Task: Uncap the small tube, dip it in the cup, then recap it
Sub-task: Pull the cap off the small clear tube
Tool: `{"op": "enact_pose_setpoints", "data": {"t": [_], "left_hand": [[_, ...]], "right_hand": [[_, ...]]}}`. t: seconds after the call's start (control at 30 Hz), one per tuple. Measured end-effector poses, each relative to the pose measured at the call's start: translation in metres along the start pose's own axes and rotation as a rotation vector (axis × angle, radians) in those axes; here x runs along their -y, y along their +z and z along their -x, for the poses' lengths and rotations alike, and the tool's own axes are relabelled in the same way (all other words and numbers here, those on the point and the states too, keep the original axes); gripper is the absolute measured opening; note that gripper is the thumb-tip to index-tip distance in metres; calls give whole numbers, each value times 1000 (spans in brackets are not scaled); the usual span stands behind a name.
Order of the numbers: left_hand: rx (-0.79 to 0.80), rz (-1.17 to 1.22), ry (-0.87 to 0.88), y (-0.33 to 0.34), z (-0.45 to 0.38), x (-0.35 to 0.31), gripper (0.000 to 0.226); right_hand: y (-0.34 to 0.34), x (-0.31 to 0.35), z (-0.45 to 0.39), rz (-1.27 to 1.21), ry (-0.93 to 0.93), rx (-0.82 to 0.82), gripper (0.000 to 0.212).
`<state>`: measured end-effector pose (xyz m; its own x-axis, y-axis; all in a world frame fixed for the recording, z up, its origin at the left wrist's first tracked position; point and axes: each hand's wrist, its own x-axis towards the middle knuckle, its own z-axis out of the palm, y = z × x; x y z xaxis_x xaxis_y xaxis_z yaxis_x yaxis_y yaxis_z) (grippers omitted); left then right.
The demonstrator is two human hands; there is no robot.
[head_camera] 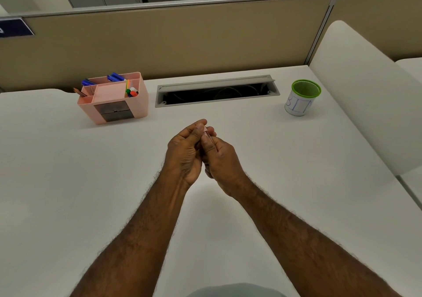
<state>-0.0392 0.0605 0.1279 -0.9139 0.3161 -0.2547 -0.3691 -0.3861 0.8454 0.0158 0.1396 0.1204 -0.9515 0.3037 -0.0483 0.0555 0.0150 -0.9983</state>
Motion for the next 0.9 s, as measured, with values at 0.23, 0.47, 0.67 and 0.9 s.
{"op": "enact_pose_setpoints", "data": {"t": [0.23,0.47,0.67,0.9], "left_hand": [[8,57,-56,0,-2,-1,15],[11,26,-18,-1,-7,-10,15],[44,200,-87,-1,-11,-12,19],[-73,181,-106,-19,-34,-9,31]], "right_hand": [[-5,0,0,-144,53,70,39],[-2,-8,2,157,-45,-1,32],[-1,-12,-1,105,-47,18,35],[-14,-22,-12,-15,-29,-53,32]]}}
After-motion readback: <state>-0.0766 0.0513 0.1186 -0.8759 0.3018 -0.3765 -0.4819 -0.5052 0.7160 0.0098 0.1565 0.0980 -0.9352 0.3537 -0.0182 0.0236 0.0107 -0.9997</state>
